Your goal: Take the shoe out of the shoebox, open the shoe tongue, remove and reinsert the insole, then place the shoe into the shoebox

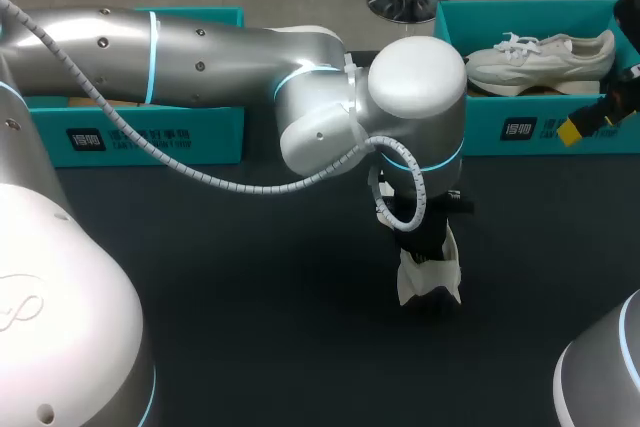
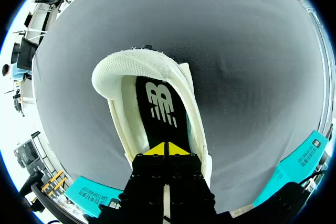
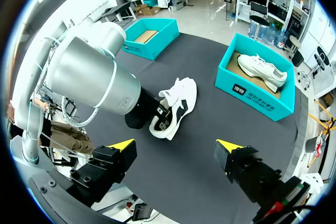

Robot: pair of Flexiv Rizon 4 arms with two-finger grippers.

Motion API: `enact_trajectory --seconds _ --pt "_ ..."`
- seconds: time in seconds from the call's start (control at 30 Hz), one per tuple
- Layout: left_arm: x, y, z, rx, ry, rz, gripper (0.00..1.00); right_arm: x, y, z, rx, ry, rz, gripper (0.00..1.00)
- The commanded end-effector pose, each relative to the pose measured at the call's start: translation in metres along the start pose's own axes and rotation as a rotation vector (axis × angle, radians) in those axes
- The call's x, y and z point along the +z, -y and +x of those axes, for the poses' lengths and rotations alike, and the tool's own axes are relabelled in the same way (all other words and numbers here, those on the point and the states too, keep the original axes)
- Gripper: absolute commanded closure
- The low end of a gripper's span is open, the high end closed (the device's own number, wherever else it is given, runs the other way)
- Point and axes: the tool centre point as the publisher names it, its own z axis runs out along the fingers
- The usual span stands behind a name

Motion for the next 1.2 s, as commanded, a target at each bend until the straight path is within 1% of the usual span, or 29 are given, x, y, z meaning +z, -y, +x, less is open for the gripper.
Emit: enact_trajectory --seconds 0.03,0.13,0.17,0.2,0.23,0.47,0.83,1.03,1.2 --pt "0.004 0.001 0.0 -0.001 -0.004 -0.009 0.75 0.001 -0.003 -0.001 0.001 0.0 0.006 0.0" --pt "0.004 0.001 0.001 0.001 -0.005 -0.011 0.51 0.001 -0.003 -0.001 0.001 0.0 0.006 0.0" --pt "0.003 0.001 0.001 0.001 -0.006 -0.011 0.17 0.001 -0.003 -0.001 0.001 0.0 0.006 0.0" --pt "0.003 0.001 0.002 0.001 -0.006 -0.01 0.05 0.001 -0.003 -0.001 0.001 0.0 0.006 0.0" --pt "0.003 0.002 0.003 0.002 -0.007 -0.013 0.0 0.001 -0.003 -0.001 0.001 0.0 0.006 0.0" --pt "0.002 0.002 0.009 -0.013 -0.004 -0.016 0.0 0.001 -0.003 -0.001 0.001 0.0 0.006 0.0" --pt "-0.006 0.0 0.009 -0.026 0.023 -0.021 0.0 0.001 -0.003 -0.001 0.001 0.0 0.006 0.0" --pt "-0.017 -0.002 0.009 -0.031 0.028 0.0 0.0 0.001 -0.003 -0.001 0.001 0.0 0.006 0.0" --pt "-0.029 -0.011 0.01 -0.026 0.028 0.01 0.0 0.001 -0.003 -0.001 0.001 0.0 0.006 0.0"
